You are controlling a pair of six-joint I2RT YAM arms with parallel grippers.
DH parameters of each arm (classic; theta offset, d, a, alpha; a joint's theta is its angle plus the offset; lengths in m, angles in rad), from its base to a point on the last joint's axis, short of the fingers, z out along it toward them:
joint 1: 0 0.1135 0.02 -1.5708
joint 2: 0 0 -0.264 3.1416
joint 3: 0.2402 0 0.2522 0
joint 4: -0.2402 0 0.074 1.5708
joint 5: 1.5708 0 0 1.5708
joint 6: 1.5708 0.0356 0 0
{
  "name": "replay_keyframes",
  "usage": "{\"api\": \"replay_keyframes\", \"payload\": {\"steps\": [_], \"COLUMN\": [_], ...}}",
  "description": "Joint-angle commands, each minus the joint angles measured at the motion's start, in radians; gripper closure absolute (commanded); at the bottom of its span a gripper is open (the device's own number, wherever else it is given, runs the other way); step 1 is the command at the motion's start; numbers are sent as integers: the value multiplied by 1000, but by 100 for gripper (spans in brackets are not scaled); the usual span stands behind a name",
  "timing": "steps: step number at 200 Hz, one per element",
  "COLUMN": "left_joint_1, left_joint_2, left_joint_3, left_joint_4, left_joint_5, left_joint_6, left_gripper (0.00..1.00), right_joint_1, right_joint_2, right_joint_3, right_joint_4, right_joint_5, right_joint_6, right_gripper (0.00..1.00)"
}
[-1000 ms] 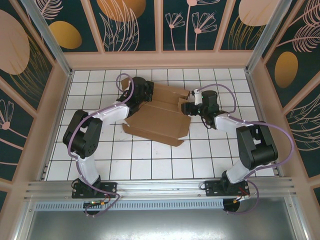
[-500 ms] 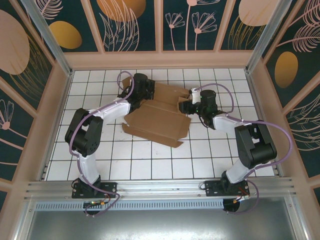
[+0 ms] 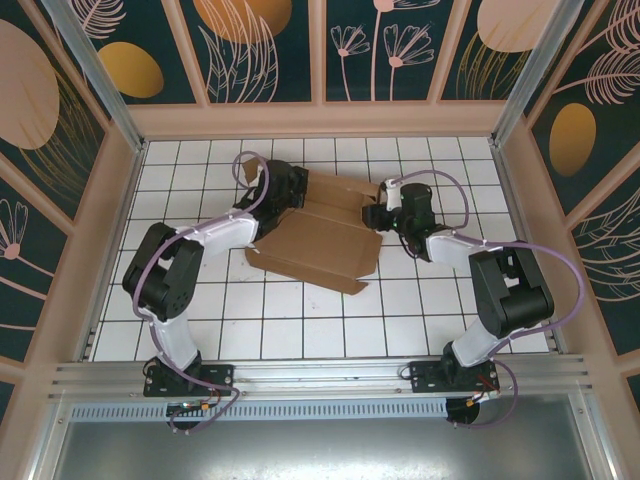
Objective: Fold the paper box
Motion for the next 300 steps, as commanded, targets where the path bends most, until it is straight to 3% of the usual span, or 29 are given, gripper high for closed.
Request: {"api": "replay_keyframes", "payload": {"steps": [1, 30, 76, 100, 142, 163, 183, 198, 236, 259, 273, 300], "left_joint_1": [-7, -7, -10, -23, -44, -53, -63, -68, -68, -68, -68, -69], "left_joint_2": [18, 24, 37, 31, 36, 19, 16, 23, 19, 23, 30, 37], "left_joint_3": [-91, -120, -82, -53, -16, -17, -12, -20, -91, -96, -88, -73], "left_joint_4": [-35, -12, -43, -85, -129, -122, -116, -119, -106, -101, -102, -115], "left_joint_5": [-12, -11, -14, -69, -157, -199, -217, -226, -272, -282, -282, -286], "left_joint_6": [32, 5, -15, 19, 63, 75, 101, 108, 80, 74, 75, 77], "left_gripper": [100, 100, 100, 100, 100, 100, 100, 100, 100, 100, 100, 100], "right_joint_1": [7, 8, 39, 60, 72, 82, 95, 96, 75, 76, 74, 3], "right_joint_2": [-36, -42, -12, 1, 56, 98, 128, 151, 127, 37, -33, -195], "right_joint_3": [-22, -24, 13, 47, 218, 310, 362, 376, 300, 201, 141, 37], "right_joint_4": [21, 14, -1, -31, -249, -339, -368, -385, -303, -189, -130, -31], "right_joint_5": [57, 79, 175, 262, 358, 382, 375, 374, 266, 231, 223, 57], "right_joint_6": [1, 5, -7, 7, 158, 223, 241, 225, 127, 46, -15, -22], "right_gripper": [35, 34, 47, 52, 57, 68, 68, 64, 36, 20, 19, 19]}}
